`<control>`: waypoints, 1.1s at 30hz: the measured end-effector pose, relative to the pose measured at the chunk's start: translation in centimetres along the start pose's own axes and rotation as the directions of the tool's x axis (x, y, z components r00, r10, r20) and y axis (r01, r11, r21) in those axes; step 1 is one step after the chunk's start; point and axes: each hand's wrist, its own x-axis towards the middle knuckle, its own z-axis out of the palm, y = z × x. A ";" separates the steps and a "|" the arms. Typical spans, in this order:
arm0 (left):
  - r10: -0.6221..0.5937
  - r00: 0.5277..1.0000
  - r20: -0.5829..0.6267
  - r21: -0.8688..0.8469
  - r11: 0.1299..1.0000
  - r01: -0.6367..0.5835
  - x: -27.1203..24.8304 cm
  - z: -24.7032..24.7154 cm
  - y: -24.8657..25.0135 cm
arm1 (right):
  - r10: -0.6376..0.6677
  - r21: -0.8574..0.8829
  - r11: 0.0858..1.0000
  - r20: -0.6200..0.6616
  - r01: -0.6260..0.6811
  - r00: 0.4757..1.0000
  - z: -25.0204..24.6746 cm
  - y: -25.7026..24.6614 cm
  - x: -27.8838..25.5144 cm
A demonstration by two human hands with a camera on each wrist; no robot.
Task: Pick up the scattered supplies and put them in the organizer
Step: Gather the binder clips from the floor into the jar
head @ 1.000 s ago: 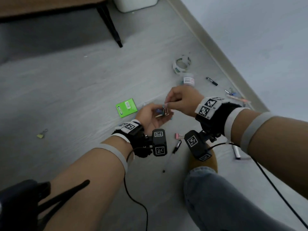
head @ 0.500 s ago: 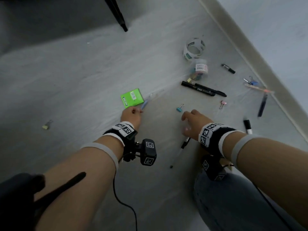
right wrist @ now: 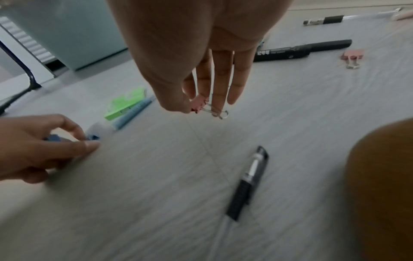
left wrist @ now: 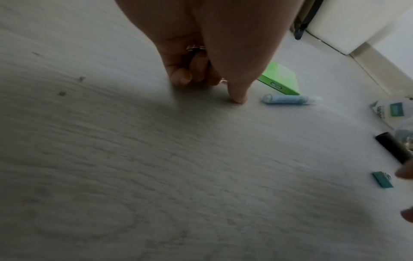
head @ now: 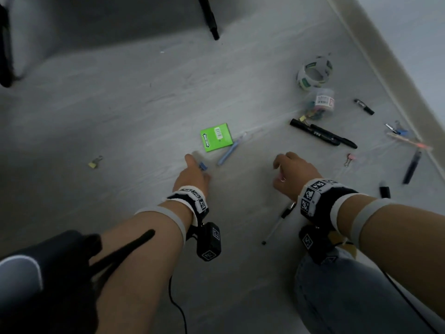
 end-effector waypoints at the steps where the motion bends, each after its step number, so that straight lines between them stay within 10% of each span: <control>1: 0.024 1.000 0.006 -0.003 1.000 -0.024 -0.1 0.1 0.1 | -0.014 0.016 1.000 -0.025 0.015 1.000 -0.1 -0.6 0.0; 10: 0.046 0.994 0.103 0.149 0.987 -0.061 1.1 -0.6 0.1 | -0.129 0.223 0.964 -0.074 0.142 0.989 0.7 -6.7 0.7; 20: 0.111 0.931 0.348 -0.504 0.859 0.086 -0.3 -10.4 -1.1 | -0.045 0.664 0.745 -0.031 0.055 0.998 0.5 -19.8 3.8; 24: 0.053 0.920 0.387 -0.685 0.685 0.249 -1.2 -13.6 -4.1 | -0.076 0.728 0.683 -0.006 0.057 0.997 1.4 -25.1 3.7; 28: 0.047 0.903 0.427 -0.830 0.416 0.371 -1.6 -14.9 -7.6 | -0.185 0.539 0.819 -0.079 0.198 0.980 3.0 -28.1 3.0; 33: -0.130 0.939 0.317 -0.940 0.086 0.329 -1.1 -15.7 -10.9 | -0.418 0.395 0.797 -0.186 0.457 0.889 4.0 -31.9 1.1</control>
